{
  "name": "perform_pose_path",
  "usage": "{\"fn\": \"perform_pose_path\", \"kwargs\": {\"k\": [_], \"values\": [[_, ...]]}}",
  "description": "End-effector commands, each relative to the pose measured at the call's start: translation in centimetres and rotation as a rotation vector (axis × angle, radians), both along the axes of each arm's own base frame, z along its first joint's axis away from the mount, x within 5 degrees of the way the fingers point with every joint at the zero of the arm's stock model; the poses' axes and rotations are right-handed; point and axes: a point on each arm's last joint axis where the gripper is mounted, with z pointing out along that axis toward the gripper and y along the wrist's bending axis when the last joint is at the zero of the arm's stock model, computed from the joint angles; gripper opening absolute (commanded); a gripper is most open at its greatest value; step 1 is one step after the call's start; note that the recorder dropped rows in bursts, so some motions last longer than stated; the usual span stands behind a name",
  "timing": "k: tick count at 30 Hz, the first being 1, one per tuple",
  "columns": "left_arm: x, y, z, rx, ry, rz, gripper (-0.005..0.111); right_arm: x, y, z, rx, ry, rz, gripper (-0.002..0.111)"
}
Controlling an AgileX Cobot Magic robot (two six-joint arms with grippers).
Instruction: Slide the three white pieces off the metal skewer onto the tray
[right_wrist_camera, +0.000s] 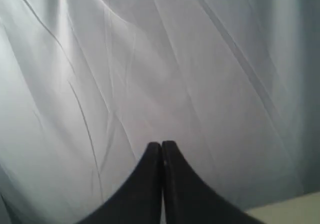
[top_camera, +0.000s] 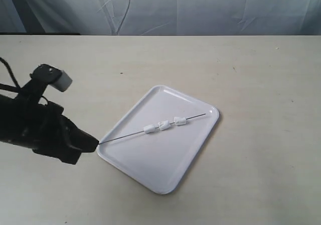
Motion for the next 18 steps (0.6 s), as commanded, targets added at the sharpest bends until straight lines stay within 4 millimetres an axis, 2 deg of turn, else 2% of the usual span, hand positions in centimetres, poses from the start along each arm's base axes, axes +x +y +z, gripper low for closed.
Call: {"fn": "perform_pose_path", "kwargs": {"k": [1, 3, 6, 8, 10, 15, 18], "values": [[1.6, -2.8, 0.4, 0.181, -0.062, -0.093, 0.000, 2.7, -0.4, 2.8, -0.203, 0.436, -0.055, -0.001], [2.6, -4.1, 0.9, 0.243, -0.092, -0.157, 0.000, 5.0, -0.1, 2.6, -0.215, 0.641, -0.013, -0.001], [3.6, -5.1, 1.2, 0.302, -0.110, -0.191, 0.000, 7.1, 0.5, 1.8, -0.267, 0.839, 0.057, -0.001], [4.8, -5.5, 1.0, 0.375, -0.117, -0.265, 0.000, 8.8, 1.5, 0.2, -0.331, 1.007, 0.181, -0.001], [5.8, -5.8, 0.1, 0.435, -0.088, -0.319, 0.005, 10.5, 2.9, -1.7, -0.346, 1.146, 0.327, -0.001], [7.1, -6.6, -1.6, 0.466, -0.051, -0.352, 0.025, 12.3, 4.5, -3.9, -0.350, 1.266, 0.523, -0.001], [7.7, -6.8, -2.8, 0.481, -0.043, -0.382, 0.031, 13.0, 5.0, -4.7, -0.353, 1.295, 0.590, -0.001]]}}
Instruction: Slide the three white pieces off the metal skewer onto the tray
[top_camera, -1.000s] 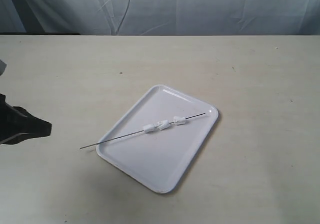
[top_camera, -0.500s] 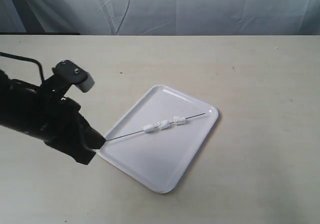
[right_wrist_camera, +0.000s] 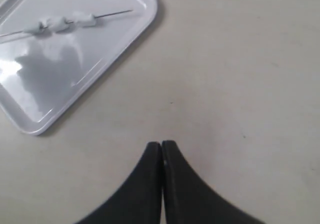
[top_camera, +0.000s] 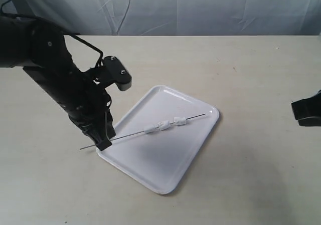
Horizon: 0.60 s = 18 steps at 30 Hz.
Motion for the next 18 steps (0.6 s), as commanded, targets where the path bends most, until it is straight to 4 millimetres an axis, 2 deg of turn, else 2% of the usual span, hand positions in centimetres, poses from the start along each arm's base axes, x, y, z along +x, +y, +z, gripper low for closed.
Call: {"fn": "perform_pose_path", "kwargs": {"k": [1, 7, 14, 16, 18], "values": [[0.8, -0.7, -1.5, 0.026, 0.002, -0.061, 0.031, 1.0, 0.9, -0.9, 0.043, 0.048, 0.101, -0.001], [1.7, -1.1, -3.0, 0.037, -0.024, -0.098, 0.031, 2.3, 2.0, -2.1, 0.126, 0.085, 0.178, 0.002], [2.4, -2.5, -2.9, 0.064, -0.088, -0.174, 0.031, 3.4, 2.6, -4.6, 0.166, 0.253, 0.192, 0.044], [2.4, -3.0, -2.9, 0.076, -0.104, -0.203, 0.031, 3.7, 2.6, -5.2, 0.166, 0.278, 0.190, 0.049], [2.5, -3.4, -2.9, 0.087, -0.112, -0.224, 0.031, 3.8, 2.6, -5.5, 0.167, 0.298, 0.192, 0.049]]}}
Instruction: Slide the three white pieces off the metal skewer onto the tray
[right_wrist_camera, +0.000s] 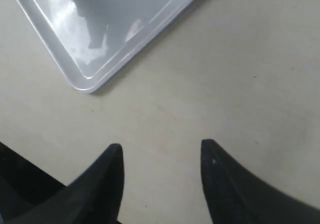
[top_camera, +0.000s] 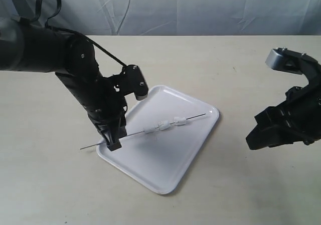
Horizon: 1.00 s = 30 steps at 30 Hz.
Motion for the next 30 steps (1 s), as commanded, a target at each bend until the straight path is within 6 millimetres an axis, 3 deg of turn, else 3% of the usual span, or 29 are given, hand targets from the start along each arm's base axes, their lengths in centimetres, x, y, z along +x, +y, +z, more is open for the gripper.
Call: {"fn": "perform_pose_path", "kwargs": {"k": [1, 15, 24, 30], "values": [[0.1, -1.1, -0.4, 0.024, -0.021, -0.053, 0.031, 0.3, 0.2, -0.5, 0.004, 0.034, 0.021, 0.049], [0.4, -1.1, -4.0, 0.089, 0.055, -0.064, 0.031, 0.2, 0.2, -0.5, 0.011, 0.041, 0.021, 0.049], [-0.1, -0.8, -4.6, 0.129, 0.124, -0.080, 0.006, 0.2, 0.3, -0.4, 0.013, 0.042, 0.020, 0.049], [-0.2, -0.8, -4.6, 0.129, 0.138, -0.049, 0.003, 0.2, 0.3, -0.4, 0.013, 0.038, 0.018, 0.049]]}}
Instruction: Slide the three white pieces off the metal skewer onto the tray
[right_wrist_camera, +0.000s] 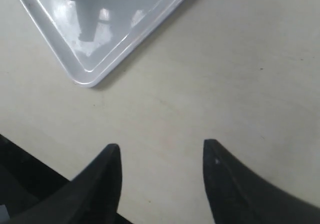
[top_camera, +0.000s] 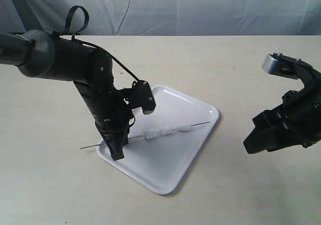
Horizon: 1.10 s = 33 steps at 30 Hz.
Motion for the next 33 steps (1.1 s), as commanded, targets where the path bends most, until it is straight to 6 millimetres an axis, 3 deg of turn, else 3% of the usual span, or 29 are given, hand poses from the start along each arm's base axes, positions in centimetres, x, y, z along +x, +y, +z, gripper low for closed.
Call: {"fn": "perform_pose_path", "kwargs": {"k": [1, 10, 15, 27, 33], "values": [[-0.5, 0.1, -1.1, 0.037, 0.054, 0.034, 0.003, 0.2, 0.1, 0.1, 0.005, -0.011, 0.003, 0.049], [-0.7, 1.0, -0.9, 0.110, 0.117, 0.316, 0.000, 1.3, -0.1, 0.1, -0.018, -0.112, -0.057, 0.049], [-0.7, 1.7, 0.9, 0.092, 0.135, 0.437, 0.000, 1.9, -0.2, 0.2, -0.016, -0.172, -0.106, 0.049], [-2.4, 2.2, 11.5, -0.076, 0.074, 0.522, 0.000, 2.2, -0.1, 0.4, 0.008, -0.184, -0.137, 0.049], [-3.6, 2.2, 15.5, -0.211, 0.042, 0.536, 0.000, 2.2, 0.0, 0.4, 0.013, -0.181, -0.140, 0.049]]}}
